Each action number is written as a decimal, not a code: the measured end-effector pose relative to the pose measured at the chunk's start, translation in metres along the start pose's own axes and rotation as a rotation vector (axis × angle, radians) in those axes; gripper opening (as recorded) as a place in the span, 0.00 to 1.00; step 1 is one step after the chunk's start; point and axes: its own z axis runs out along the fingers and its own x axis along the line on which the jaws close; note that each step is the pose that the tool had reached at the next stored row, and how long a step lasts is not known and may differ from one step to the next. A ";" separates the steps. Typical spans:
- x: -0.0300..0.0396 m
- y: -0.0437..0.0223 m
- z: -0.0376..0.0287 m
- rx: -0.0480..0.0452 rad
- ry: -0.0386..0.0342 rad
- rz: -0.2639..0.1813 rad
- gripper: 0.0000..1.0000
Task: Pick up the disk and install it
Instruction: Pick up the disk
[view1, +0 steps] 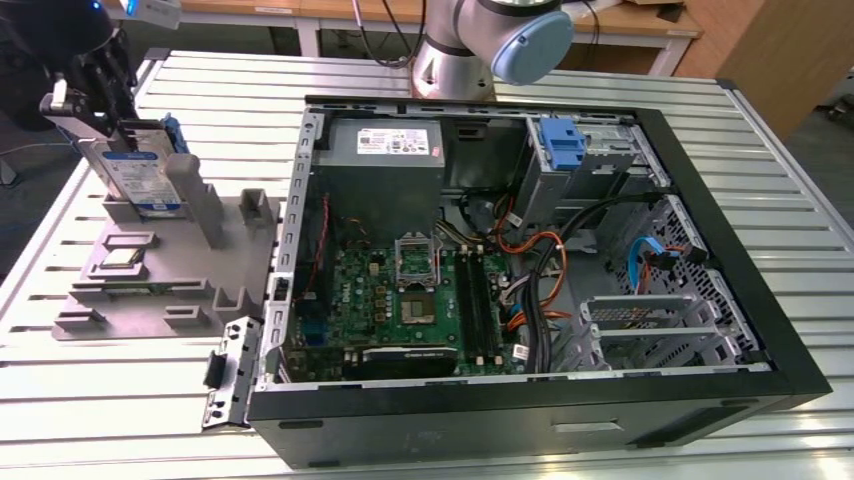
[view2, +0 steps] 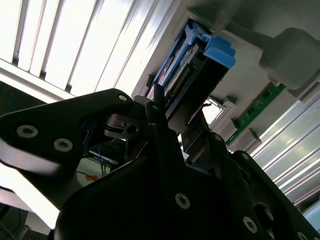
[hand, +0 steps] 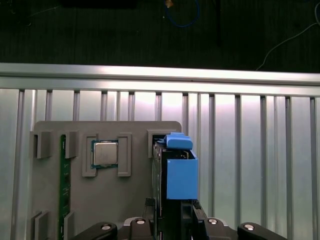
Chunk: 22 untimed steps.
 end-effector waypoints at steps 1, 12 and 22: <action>0.0000 0.0000 -0.0002 0.0000 0.0000 0.000 0.40; 0.0000 0.0000 -0.0003 0.0004 -0.0003 0.006 0.40; 0.0000 0.0004 -0.0002 0.0004 -0.0004 0.010 0.35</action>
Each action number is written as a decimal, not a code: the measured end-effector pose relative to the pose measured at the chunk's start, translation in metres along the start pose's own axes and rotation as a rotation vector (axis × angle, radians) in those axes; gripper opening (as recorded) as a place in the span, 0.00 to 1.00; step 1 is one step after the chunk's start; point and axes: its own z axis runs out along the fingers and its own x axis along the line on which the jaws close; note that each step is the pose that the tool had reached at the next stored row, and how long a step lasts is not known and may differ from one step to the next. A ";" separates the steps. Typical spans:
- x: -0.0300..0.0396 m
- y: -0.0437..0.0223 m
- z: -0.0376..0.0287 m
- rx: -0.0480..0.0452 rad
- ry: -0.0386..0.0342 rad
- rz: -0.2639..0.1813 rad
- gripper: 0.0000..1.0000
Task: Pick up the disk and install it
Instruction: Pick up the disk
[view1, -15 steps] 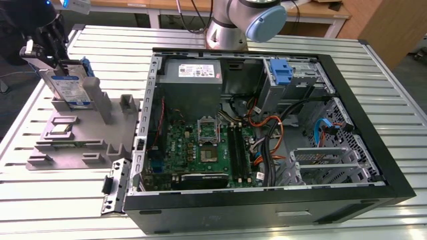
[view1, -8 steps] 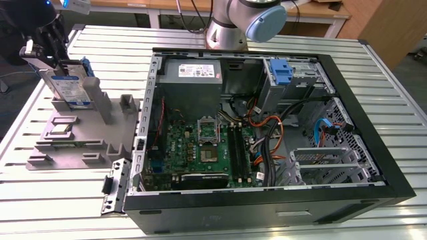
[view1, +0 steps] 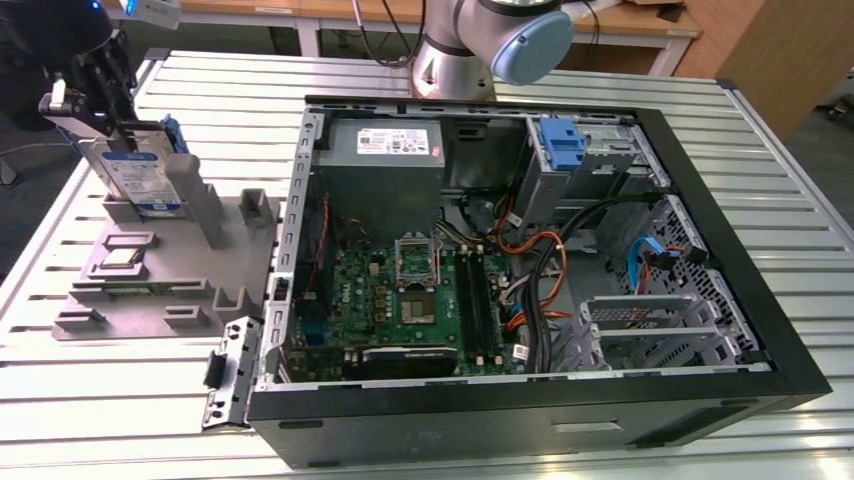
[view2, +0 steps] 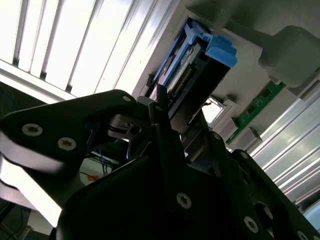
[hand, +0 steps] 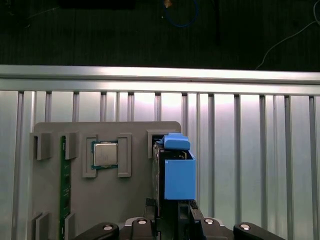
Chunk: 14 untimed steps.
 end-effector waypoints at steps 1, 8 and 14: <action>0.0000 0.0000 0.0000 0.0001 0.0000 0.000 0.35; 0.0000 0.0004 0.0003 0.0001 0.0000 0.000 0.35; 0.0000 0.0006 -0.0006 0.0002 -0.0001 0.000 0.35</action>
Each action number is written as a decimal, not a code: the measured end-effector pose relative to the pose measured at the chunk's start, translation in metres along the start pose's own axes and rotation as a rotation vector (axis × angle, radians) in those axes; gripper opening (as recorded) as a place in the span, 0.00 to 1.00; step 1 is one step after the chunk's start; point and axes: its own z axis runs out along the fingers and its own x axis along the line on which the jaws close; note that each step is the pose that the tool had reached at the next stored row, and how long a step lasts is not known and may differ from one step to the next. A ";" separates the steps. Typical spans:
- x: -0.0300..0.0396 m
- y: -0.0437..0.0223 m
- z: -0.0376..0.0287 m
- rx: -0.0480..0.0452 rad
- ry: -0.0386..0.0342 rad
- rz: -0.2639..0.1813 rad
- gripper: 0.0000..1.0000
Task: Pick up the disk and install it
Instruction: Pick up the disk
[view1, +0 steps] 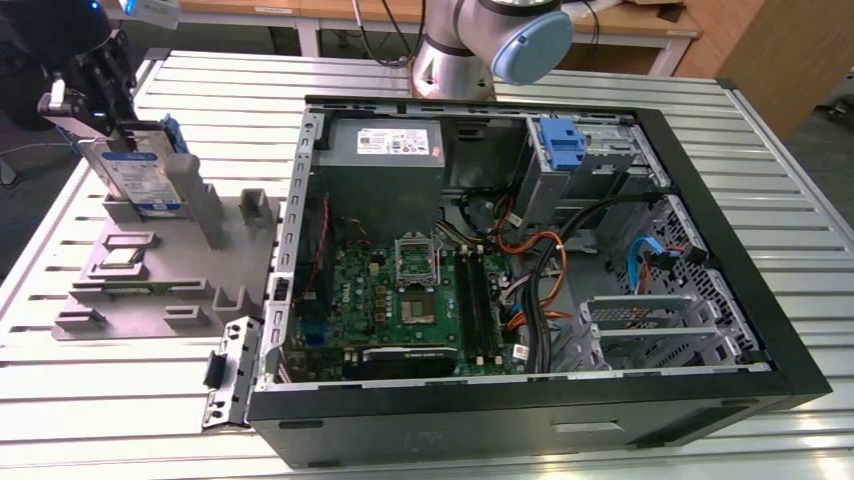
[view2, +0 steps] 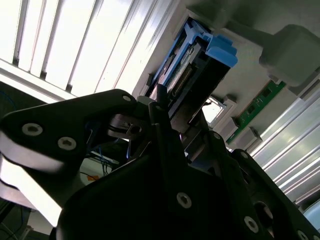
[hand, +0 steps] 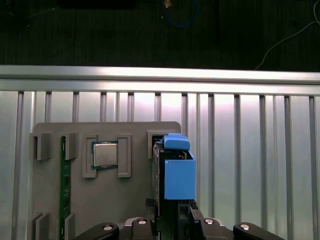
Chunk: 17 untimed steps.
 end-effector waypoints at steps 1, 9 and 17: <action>-0.0001 0.0000 -0.0010 0.0001 0.0000 0.000 0.35; -0.0008 0.0005 -0.0143 -0.0001 0.0001 0.000 0.35; -0.0013 0.0008 -0.0228 -0.0001 0.0002 0.000 0.35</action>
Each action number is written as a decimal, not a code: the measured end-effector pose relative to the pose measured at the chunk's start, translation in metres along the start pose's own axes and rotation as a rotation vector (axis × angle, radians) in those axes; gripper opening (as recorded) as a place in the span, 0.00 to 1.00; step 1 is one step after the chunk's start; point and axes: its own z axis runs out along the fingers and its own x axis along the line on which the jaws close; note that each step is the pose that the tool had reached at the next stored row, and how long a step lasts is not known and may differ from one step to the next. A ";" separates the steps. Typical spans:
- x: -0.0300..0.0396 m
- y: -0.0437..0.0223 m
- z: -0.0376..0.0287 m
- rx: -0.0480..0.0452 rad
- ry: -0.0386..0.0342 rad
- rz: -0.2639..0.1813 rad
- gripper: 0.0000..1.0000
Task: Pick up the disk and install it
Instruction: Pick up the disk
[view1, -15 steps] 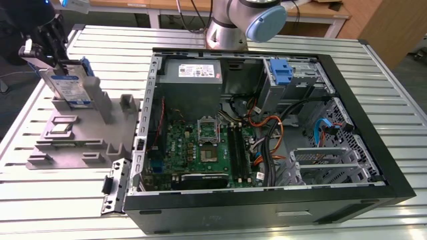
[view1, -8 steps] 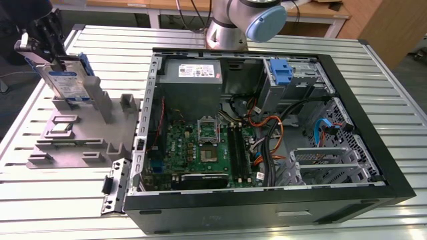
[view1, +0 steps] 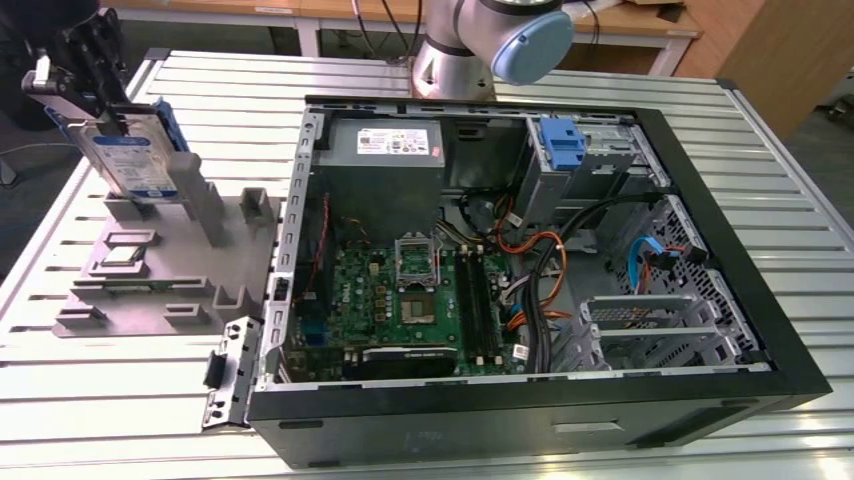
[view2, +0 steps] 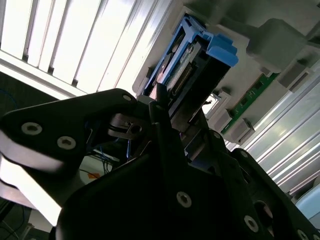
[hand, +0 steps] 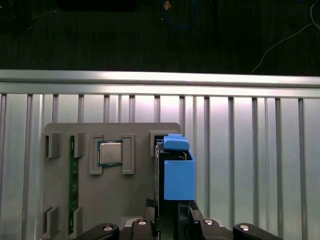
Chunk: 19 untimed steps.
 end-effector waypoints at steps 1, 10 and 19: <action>0.0000 0.0000 -0.0003 0.0002 -0.0001 0.000 0.35; 0.0000 0.0000 -0.0007 0.0001 -0.0001 0.000 0.35; 0.0000 0.0000 -0.0010 0.0001 -0.0001 0.000 0.35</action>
